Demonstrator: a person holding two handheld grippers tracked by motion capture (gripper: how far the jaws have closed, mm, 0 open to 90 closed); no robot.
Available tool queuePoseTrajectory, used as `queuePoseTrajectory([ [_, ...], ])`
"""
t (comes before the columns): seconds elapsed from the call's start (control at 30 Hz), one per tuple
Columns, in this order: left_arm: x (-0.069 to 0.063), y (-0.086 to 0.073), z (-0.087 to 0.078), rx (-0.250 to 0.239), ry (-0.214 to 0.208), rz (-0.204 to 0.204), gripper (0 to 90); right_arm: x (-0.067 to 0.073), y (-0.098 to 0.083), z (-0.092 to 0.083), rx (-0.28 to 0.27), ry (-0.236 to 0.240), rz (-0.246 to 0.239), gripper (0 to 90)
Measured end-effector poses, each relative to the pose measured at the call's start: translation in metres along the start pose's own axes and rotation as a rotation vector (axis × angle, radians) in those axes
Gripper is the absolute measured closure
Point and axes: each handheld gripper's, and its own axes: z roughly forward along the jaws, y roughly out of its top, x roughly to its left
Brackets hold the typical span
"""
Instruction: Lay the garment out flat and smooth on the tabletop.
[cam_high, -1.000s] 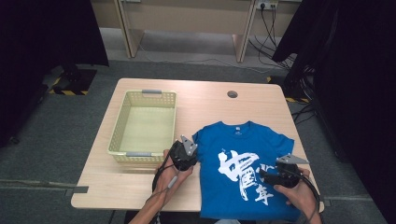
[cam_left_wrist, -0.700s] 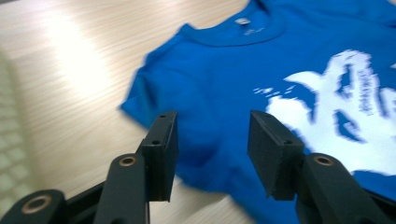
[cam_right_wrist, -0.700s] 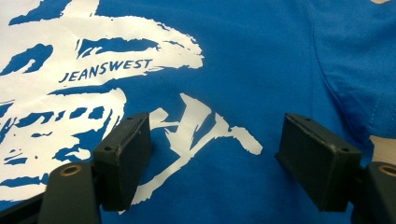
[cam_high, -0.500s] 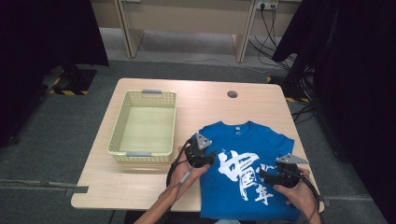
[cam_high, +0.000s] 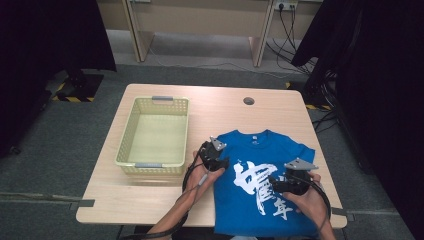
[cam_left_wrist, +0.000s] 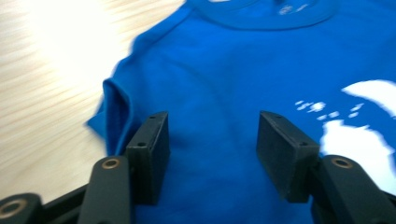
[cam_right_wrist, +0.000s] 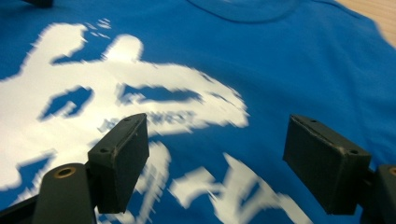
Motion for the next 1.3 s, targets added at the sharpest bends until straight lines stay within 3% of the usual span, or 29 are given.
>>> queuePoseTrajectory([
  [0.1, 0.004, -0.007, -0.008, 0.016, 0.050, 0.037, 38.8, 0.005, 0.005, 0.012, 0.021, 0.040, 0.000, 22.0],
  [0.17, 0.007, -0.011, -0.015, 0.017, 0.057, 0.045, 37.5, 0.006, 0.003, 0.017, 0.029, 0.054, 0.011, 20.2],
  [0.27, 0.014, -0.016, -0.023, 0.015, 0.053, 0.020, 35.0, 0.004, 0.000, 0.014, 0.034, 0.058, 0.011, 20.3],
  [0.3, 0.016, -0.017, -0.023, 0.000, 0.043, 0.043, 34.4, 0.003, -0.002, 0.012, 0.033, 0.055, 0.016, 20.3],
  [0.4, 0.012, -0.021, -0.029, -0.001, 0.035, 0.059, 33.4, 0.001, -0.005, 0.010, 0.029, 0.050, 0.020, 20.3],
  [0.5, 0.007, -0.022, -0.033, -0.007, 0.055, 0.058, 31.8, 0.000, -0.006, 0.008, 0.035, 0.042, 0.026, 20.3],
  [0.63, 0.002, -0.017, -0.038, -0.037, 0.015, 0.042, 29.7, 0.000, -0.007, 0.007, 0.039, 0.035, 0.032, 20.2],
  [0.73, -0.007, -0.012, -0.034, -0.025, -0.043, 0.024, 28.9, 0.001, -0.006, 0.007, 0.044, 0.031, 0.034, 20.1],
  [0.83, -0.015, -0.009, -0.026, -0.008, -0.055, 0.037, 28.8, 0.001, -0.006, 0.007, 0.044, 0.027, 0.036, 20.1],
  [0.97, -0.014, -0.012, -0.012, 0.043, -0.024, 0.054, 29.1, 0.001, -0.006, 0.007, 0.045, 0.026, 0.038, 20.0],
  [1.03, -0.010, -0.011, -0.009, 0.024, -0.009, 0.053, 26.7, 0.002, -0.005, 0.008, 0.045, 0.023, 0.041, 19.7],
  [1.13, -0.006, -0.006, -0.008, 0.039, 0.057, 0.100, 25.7, 0.003, -0.004, 0.009, 0.047, 0.023, 0.040, 19.3],
  [1.3, -0.006, 0.000, -0.003, 0.045, 0.093, 0.114, 26.4, 0.004, 0.002, 0.015, 0.054, 0.019, 0.044, 18.5],
])
